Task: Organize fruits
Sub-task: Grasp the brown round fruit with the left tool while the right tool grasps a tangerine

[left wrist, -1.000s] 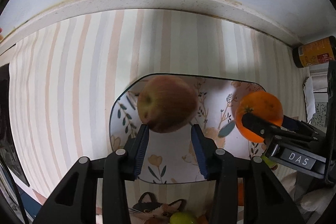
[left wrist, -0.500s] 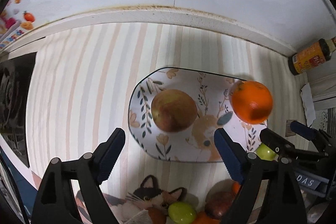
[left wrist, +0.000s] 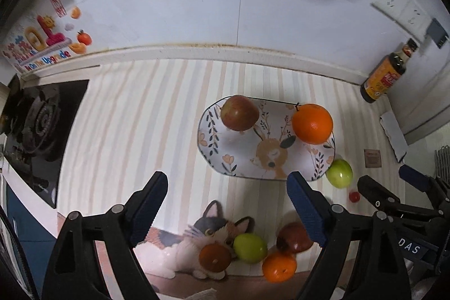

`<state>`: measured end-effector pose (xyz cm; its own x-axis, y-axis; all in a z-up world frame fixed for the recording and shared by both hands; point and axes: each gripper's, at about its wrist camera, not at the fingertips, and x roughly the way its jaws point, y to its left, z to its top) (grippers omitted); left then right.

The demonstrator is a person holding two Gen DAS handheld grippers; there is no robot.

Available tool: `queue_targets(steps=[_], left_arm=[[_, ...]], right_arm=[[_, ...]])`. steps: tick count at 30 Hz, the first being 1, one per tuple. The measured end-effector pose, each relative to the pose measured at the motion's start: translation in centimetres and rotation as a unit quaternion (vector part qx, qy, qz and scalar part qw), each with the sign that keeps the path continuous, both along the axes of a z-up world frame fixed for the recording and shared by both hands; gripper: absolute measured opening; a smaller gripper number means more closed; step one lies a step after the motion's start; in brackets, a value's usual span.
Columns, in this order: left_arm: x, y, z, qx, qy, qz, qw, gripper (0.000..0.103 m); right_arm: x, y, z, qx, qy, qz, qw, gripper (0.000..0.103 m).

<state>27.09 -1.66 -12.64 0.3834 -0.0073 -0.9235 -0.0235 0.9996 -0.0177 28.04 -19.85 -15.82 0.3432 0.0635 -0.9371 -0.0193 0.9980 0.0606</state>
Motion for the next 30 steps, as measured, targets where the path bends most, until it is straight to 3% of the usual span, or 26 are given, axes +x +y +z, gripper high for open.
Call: queue_targets(steps=[10, 16, 22, 24, 30], left_arm=[[-5.3, 1.5, 3.0, -0.005, -0.029, -0.011, 0.9995, 0.086], [-7.5, 1.8, 2.9, -0.018, -0.023, -0.012, 0.9995, 0.087], [-7.4, 1.7, -0.6, -0.014, 0.020, -0.012, 0.9996, 0.089], [-7.0, 1.7, -2.6, -0.018, 0.048, -0.013, 0.9986, 0.097], [-6.5, 1.2, -9.1, -0.014, 0.123, -0.028, 0.9919, 0.097]], right_arm=[[-7.2, 0.9, 4.3, 0.016, -0.040, -0.018, 0.999, 0.096], [-9.8, 0.7, 4.3, 0.042, -0.035, -0.028, 0.998, 0.096], [-9.8, -1.2, 0.5, 0.063, 0.015, -0.053, 0.997, 0.096], [-9.3, -2.4, -1.2, 0.082, 0.037, -0.066, 0.994, 0.096], [-7.0, -4.9, -6.3, 0.130, 0.095, -0.093, 0.982, 0.096]])
